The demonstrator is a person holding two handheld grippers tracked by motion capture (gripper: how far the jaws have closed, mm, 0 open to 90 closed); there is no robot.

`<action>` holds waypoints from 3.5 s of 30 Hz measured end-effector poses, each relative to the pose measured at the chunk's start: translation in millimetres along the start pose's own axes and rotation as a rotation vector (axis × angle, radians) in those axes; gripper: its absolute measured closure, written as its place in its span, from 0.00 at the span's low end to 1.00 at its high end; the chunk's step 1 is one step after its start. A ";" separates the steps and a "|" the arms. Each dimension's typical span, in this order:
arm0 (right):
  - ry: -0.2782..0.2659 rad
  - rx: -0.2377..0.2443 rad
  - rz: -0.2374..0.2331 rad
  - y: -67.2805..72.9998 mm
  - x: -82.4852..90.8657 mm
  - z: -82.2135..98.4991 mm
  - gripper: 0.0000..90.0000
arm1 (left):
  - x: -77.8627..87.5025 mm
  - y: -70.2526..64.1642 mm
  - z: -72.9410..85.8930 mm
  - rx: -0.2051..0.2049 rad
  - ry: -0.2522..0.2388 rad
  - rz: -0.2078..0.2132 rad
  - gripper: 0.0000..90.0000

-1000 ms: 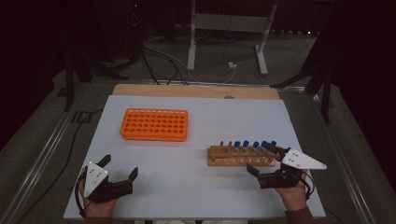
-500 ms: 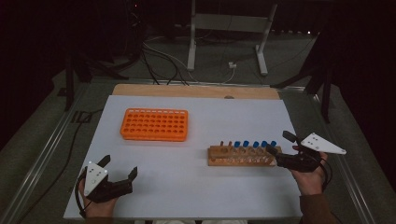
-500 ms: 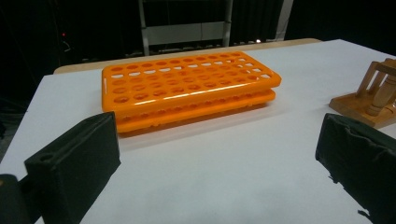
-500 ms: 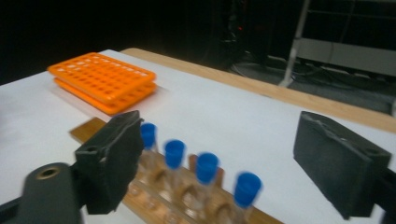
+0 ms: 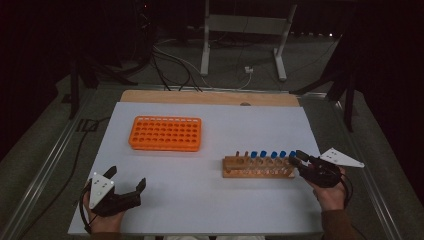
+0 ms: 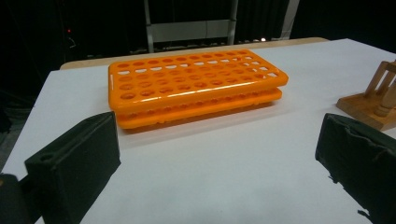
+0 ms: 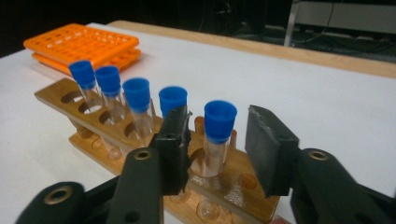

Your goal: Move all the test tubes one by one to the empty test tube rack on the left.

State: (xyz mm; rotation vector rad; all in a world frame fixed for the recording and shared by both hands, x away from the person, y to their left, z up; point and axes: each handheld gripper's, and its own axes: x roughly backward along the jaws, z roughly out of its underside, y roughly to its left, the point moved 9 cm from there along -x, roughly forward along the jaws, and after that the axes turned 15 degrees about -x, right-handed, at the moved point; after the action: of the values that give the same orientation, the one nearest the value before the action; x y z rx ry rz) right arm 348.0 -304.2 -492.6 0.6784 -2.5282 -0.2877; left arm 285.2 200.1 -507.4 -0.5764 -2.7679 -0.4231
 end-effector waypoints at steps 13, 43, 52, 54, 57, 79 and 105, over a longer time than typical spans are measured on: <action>0.045 0.041 0.033 0.3 -12.4 8.0 0.82 | 0.5 3.2 0.6 0.005 0.002 -0.007 0.01; -0.031 0.056 0.021 23.8 17.9 -38.9 0.86 | -0.8 2.4 0.5 0.005 0.003 -0.003 0.01; -0.026 0.060 -0.005 33.5 23.9 -51.4 0.86 | -3.7 1.2 2.4 0.005 0.017 0.000 0.01; -0.023 0.062 -0.008 34.4 23.8 -51.7 0.86 | -8.1 1.3 3.0 -0.008 0.033 -0.001 0.01; -0.013 0.047 -0.038 40.5 24.0 -54.6 0.86 | -15.1 2.6 -3.3 0.016 0.043 0.009 0.01; 0.063 0.061 -0.211 90.9 2.5 -48.6 0.86 | -84.7 -79.5 -137.8 -0.069 -0.109 0.309 0.01; 0.142 0.095 -0.310 134.9 -26.7 -21.2 0.86 | -124.5 -242.4 -135.0 -0.186 -0.098 0.695 0.64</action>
State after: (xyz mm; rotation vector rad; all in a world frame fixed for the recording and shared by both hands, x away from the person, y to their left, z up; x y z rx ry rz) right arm 323.7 -176.8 -442.2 1.0909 -2.3096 -0.2178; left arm 320.7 -100.5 -479.0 -1.5579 -2.4045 -0.4882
